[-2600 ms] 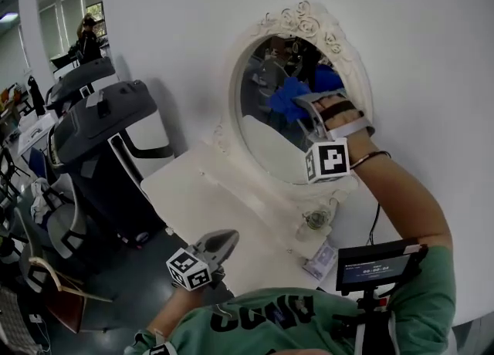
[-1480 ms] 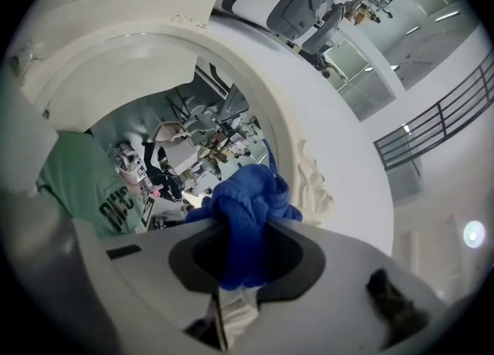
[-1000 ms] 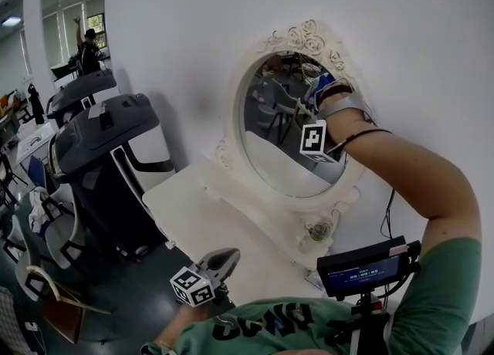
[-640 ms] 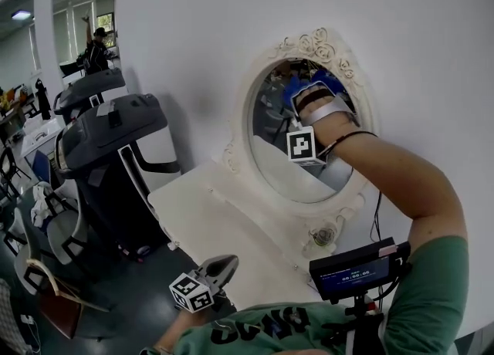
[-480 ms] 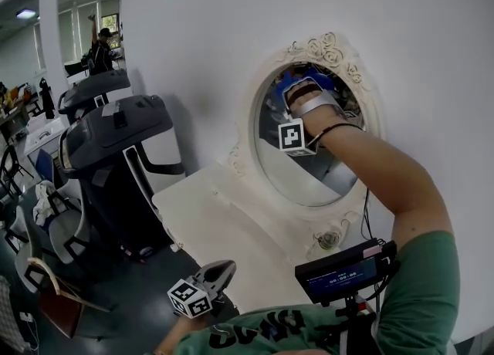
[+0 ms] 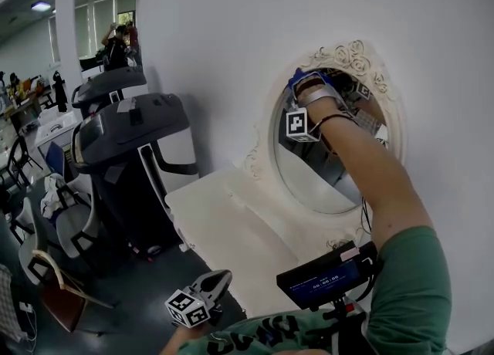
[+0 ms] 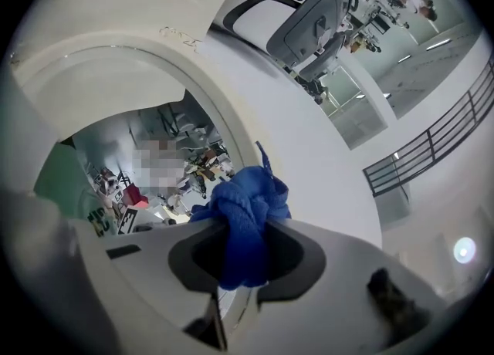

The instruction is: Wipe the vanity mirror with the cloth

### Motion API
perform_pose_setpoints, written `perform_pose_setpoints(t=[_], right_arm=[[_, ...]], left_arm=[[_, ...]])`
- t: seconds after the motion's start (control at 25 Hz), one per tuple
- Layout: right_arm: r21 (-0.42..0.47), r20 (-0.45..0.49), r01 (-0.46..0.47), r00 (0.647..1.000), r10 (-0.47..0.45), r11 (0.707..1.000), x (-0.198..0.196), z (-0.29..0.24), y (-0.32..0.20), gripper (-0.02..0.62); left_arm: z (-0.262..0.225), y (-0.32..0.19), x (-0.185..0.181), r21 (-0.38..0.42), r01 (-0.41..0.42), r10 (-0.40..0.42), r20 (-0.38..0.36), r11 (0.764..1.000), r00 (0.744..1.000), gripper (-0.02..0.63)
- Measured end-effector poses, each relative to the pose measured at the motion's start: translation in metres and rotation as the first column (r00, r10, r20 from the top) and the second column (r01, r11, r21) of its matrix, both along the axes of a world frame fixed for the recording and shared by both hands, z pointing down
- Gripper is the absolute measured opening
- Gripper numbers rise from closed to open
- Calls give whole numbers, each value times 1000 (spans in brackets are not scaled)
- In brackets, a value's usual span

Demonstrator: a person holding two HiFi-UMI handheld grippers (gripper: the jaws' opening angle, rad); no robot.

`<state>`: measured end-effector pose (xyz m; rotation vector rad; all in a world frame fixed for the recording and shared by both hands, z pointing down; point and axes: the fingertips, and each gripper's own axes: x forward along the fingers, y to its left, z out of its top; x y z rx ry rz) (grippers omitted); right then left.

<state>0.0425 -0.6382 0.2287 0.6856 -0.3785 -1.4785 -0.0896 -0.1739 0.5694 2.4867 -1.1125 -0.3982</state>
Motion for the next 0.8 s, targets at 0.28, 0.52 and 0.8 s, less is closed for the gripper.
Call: perform_pose_setpoints(t=[0.28, 0.52, 0.8], right_arm=[[-13, 32, -17, 999, 18, 1000, 3, -1, -9, 75], [-57, 74, -104, 991, 108, 993, 45, -3, 27, 74], [-105, 75, -235, 967, 243, 966, 133, -12, 106, 74]], left_arm=[[1, -6, 2, 5, -6, 6, 7, 1000, 1000, 6], [-13, -23, 10, 40, -34, 33, 31, 999, 999, 6], [-36, -37, 52, 84, -116, 113, 45, 990, 993, 6]])
